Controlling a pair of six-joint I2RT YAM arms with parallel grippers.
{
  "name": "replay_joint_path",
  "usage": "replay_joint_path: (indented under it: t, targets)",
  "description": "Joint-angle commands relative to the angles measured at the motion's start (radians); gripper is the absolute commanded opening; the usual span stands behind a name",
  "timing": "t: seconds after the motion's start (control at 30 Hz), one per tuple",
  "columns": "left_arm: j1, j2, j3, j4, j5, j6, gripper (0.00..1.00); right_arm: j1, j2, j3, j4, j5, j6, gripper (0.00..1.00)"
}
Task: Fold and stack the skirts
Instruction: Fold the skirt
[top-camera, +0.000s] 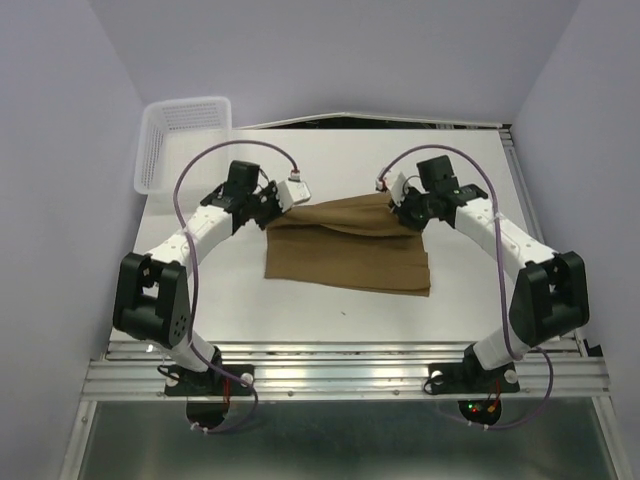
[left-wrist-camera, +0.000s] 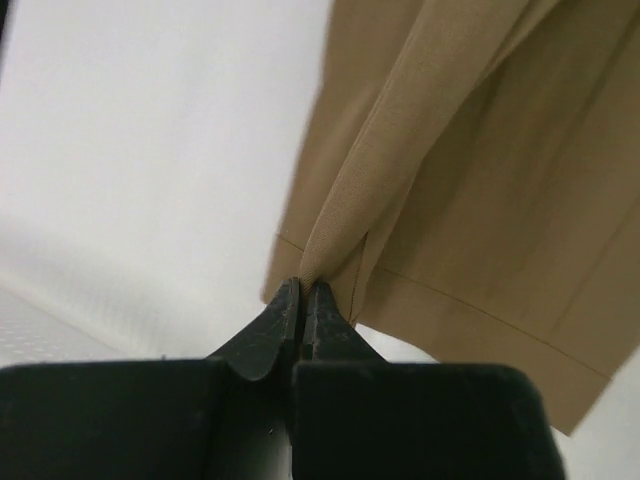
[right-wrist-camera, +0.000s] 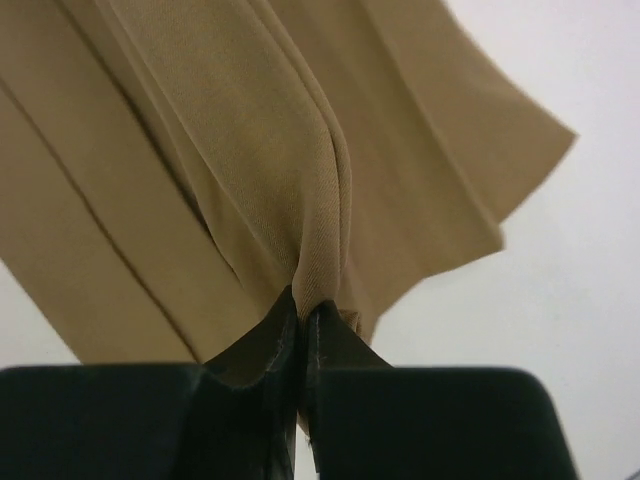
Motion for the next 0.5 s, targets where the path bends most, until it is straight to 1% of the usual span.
replay_joint_path:
  t: [0.0,0.03,0.07,0.1,0.17,0.2,0.23,0.27,0.37,0.4,0.47]
  targets:
    - [-0.035,-0.111,-0.247,0.024,-0.033,0.055,0.00,0.029,-0.095,-0.173,0.002,0.011,0.011,0.01]
    - [-0.045,-0.141,-0.336,0.038,-0.039,0.049,0.00,0.052,-0.105,-0.211,0.020,0.009,0.018,0.01]
    - [-0.058,-0.155,-0.376,0.049,-0.047,0.046,0.00,0.063,-0.116,-0.248,0.035,0.014,0.021,0.01]
    - [-0.073,-0.166,-0.410,0.070,-0.068,0.031,0.00,0.074,-0.128,-0.312,0.052,0.021,0.027,0.01]
    - [-0.127,-0.172,-0.479,0.093,-0.112,-0.001,0.00,0.083,-0.125,-0.356,0.097,0.040,0.033,0.01]
    - [-0.146,-0.164,-0.488,0.105,-0.131,-0.037,0.00,0.083,-0.103,-0.368,0.110,0.046,0.036,0.01]
    - [-0.172,-0.149,-0.492,0.112,-0.148,-0.063,0.00,0.083,-0.087,-0.374,0.129,0.055,0.038,0.01]
    - [-0.176,-0.105,-0.473,0.112,-0.172,-0.107,0.00,0.083,-0.054,-0.371,0.135,0.072,0.041,0.01]
    - [-0.170,-0.004,-0.415,0.083,-0.198,-0.156,0.00,0.083,-0.018,-0.335,0.147,0.083,0.053,0.01]
    - [-0.165,0.013,-0.371,0.052,-0.191,-0.161,0.00,0.083,-0.009,-0.322,0.146,0.080,0.067,0.01]
    - [-0.151,0.041,-0.332,0.029,-0.177,-0.187,0.00,0.083,-0.001,-0.273,0.141,0.084,0.082,0.01]
